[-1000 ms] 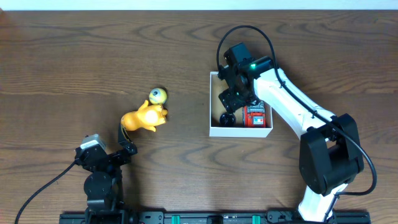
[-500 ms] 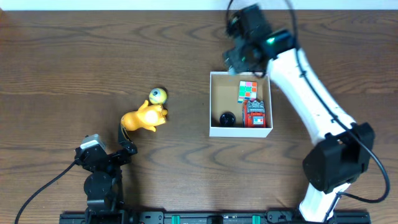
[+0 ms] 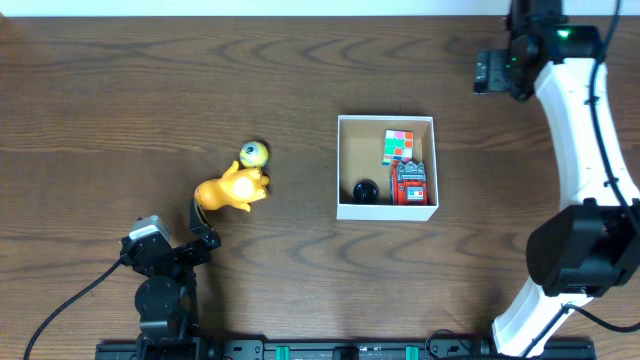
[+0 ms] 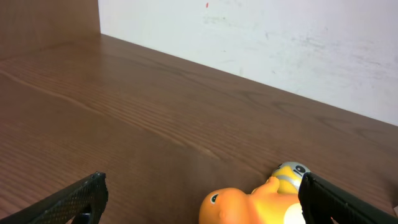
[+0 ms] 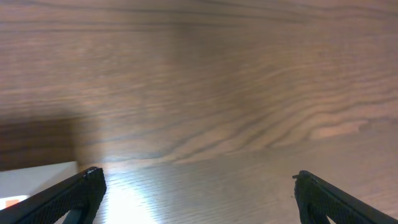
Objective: Pack container
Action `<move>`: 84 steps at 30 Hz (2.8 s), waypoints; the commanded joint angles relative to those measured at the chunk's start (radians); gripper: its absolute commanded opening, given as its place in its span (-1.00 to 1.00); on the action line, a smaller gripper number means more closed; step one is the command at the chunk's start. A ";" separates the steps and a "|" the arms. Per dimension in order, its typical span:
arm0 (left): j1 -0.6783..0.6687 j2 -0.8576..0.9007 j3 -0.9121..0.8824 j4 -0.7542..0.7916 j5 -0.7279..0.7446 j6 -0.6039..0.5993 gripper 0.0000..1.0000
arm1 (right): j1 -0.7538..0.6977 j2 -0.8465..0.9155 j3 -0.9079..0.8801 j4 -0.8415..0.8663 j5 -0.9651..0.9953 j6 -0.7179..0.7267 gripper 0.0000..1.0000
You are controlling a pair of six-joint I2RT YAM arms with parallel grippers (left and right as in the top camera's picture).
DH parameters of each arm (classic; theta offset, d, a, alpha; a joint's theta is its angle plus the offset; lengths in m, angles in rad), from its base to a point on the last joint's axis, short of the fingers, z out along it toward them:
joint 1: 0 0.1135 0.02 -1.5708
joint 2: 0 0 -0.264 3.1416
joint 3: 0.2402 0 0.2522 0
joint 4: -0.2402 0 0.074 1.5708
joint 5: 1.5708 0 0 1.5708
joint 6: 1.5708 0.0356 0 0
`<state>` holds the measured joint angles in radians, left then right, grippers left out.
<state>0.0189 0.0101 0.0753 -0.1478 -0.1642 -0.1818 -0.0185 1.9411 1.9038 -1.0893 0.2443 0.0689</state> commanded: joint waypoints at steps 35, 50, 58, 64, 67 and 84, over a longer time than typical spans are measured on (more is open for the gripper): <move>0.003 -0.005 -0.029 -0.007 -0.008 0.017 0.96 | -0.059 -0.024 0.020 -0.003 0.013 0.020 0.99; 0.003 -0.005 -0.029 -0.007 -0.008 0.017 0.96 | -0.059 -0.024 0.020 -0.003 0.013 0.020 0.99; 0.004 -0.005 -0.029 0.072 -0.064 0.054 0.96 | -0.059 -0.024 0.020 -0.003 0.013 0.020 0.98; 0.004 0.007 0.004 0.202 0.081 0.054 0.96 | -0.059 -0.024 0.020 -0.003 0.013 0.020 0.98; 0.004 0.067 0.072 0.202 0.159 0.055 0.96 | -0.059 -0.024 0.020 -0.003 0.013 0.020 0.98; 0.002 1.234 1.130 -0.446 0.478 0.760 0.96 | -0.059 -0.024 0.020 -0.003 0.013 0.020 0.98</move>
<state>0.0185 1.1030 1.0615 -0.4587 0.2310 0.2924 -0.0719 1.9411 1.9045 -1.0924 0.2443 0.0723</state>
